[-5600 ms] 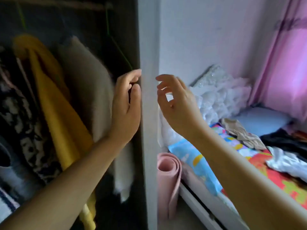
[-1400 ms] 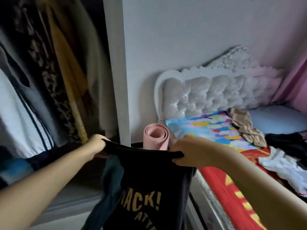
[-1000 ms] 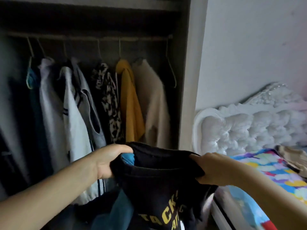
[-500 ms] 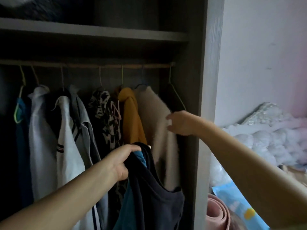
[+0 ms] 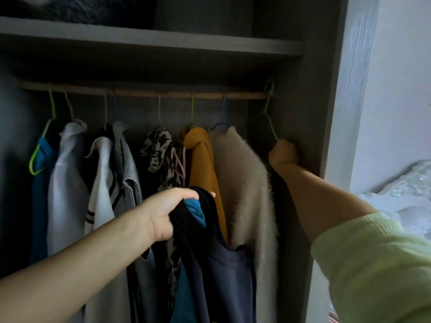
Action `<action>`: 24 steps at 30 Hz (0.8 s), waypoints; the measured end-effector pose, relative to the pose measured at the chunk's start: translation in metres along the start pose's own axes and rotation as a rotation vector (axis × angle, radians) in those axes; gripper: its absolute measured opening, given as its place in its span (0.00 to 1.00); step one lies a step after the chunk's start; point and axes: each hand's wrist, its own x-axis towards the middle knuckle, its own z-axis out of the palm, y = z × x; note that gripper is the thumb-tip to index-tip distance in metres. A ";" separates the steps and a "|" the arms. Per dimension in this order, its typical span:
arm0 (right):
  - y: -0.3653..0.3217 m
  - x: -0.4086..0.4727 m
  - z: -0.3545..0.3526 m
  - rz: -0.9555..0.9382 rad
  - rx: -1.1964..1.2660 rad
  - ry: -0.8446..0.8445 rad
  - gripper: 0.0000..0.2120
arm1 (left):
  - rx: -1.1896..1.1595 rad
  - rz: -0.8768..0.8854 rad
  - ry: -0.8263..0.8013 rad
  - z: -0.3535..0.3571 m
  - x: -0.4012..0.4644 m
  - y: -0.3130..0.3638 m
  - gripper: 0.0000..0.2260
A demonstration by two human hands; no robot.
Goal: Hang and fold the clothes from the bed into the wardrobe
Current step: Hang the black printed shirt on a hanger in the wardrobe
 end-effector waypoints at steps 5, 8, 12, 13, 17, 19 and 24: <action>0.013 -0.038 0.004 -0.032 0.265 0.125 0.12 | 0.047 -0.021 0.051 0.003 -0.002 -0.007 0.15; 0.031 -0.096 0.010 -0.057 0.540 0.071 0.12 | 0.062 -0.030 0.097 -0.002 -0.006 -0.019 0.12; 0.073 -0.184 0.024 -0.088 0.562 0.056 0.07 | 0.125 -0.088 0.165 -0.013 -0.024 -0.045 0.11; 0.080 -0.195 0.027 -0.051 0.565 0.011 0.08 | 0.172 -0.090 0.175 -0.013 -0.030 -0.048 0.11; 0.081 -0.211 0.011 0.141 0.562 -0.195 0.13 | 0.413 -0.049 0.216 -0.014 -0.050 -0.071 0.17; 0.083 -0.218 -0.001 0.250 0.593 -0.108 0.18 | 0.537 -0.045 0.218 -0.019 -0.056 -0.087 0.21; 0.090 -0.266 -0.062 0.245 1.340 -0.140 0.18 | 0.618 -0.079 0.283 -0.028 -0.069 -0.116 0.23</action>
